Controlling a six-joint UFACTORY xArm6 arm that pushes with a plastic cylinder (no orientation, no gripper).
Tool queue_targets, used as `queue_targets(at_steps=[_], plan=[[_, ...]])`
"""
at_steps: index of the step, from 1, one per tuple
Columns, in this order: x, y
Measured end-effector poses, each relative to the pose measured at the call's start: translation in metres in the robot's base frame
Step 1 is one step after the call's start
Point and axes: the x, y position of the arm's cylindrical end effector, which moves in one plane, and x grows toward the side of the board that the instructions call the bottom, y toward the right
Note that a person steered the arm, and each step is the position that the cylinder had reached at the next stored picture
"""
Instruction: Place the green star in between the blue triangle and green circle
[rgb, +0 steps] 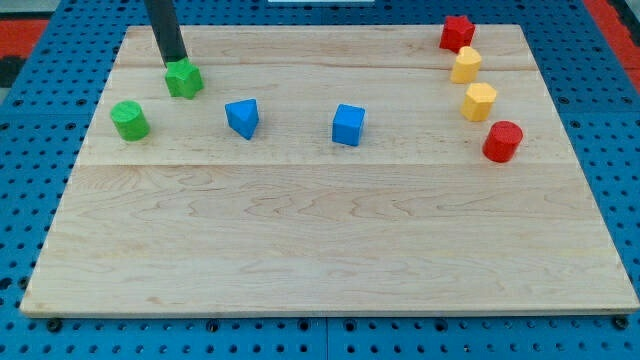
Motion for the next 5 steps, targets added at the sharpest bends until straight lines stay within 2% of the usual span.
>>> queue_targets(at_steps=[2, 5], plan=[[0.05, 0.015], [0.071, -0.008]])
